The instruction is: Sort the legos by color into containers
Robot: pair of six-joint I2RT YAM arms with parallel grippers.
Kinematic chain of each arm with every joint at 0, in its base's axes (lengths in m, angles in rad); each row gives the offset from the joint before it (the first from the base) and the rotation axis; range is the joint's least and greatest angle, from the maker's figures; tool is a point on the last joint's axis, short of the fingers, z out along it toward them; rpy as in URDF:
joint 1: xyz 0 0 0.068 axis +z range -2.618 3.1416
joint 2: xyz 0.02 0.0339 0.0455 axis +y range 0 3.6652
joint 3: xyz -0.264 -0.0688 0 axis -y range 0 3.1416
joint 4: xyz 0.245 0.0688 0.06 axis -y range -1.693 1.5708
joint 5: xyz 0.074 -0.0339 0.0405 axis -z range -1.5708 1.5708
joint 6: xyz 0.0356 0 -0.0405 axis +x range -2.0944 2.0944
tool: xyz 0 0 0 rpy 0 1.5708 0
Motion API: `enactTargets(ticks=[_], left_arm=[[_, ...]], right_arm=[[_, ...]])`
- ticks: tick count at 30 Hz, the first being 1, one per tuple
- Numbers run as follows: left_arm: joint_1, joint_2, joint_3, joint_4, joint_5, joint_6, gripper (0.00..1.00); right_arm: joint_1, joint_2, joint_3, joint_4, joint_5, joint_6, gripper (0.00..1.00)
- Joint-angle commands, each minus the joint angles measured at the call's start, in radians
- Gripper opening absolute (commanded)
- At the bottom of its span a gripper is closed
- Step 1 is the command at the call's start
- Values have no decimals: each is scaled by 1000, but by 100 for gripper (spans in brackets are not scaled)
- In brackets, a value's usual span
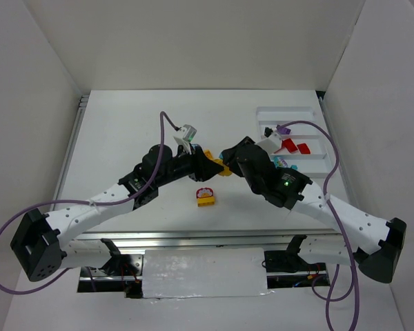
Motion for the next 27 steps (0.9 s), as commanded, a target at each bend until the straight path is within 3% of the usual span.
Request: enactTargets(ticks=[1,2,3,4,12,13,14,17,20,23,25,27], left_arm=[[-8,5,48,69,56,18,0],[-10,4,51,64,56,21,0],[-10,-1,52,46,47,38,0],[-10,-10,56,32,43,47,0],[-2,-102,84,-144,-60,156,0],[2,-110,82,-197,-153,150,0],[15,-116,85,-239,-169,148,0],[68,-160,116,-406,-255,141,0],[79,-257,128,-514,-339,134,0],[104,-300,177,-571,-246,183,0],[107,-299,188,-566,-163,211,0],[111,-297,180,-511,39,245,0]], right_arm=[[17,-13,-14,67,1,5,24],[18,-28,-22,71,-1,-1,42],[18,-39,-25,71,-2,-2,66],[15,-50,-29,68,-2,-2,99],[-53,-213,-115,91,-5,-95,95],[-98,-219,-124,79,-14,-97,95],[-217,-219,-156,85,-92,-110,95],[-363,-196,-215,99,-243,-176,97],[-379,-151,-230,93,-240,-239,99],[-383,-81,-200,79,-281,-340,100],[-382,-82,-239,175,-448,-472,100],[-385,-155,-305,287,-792,-598,100]])
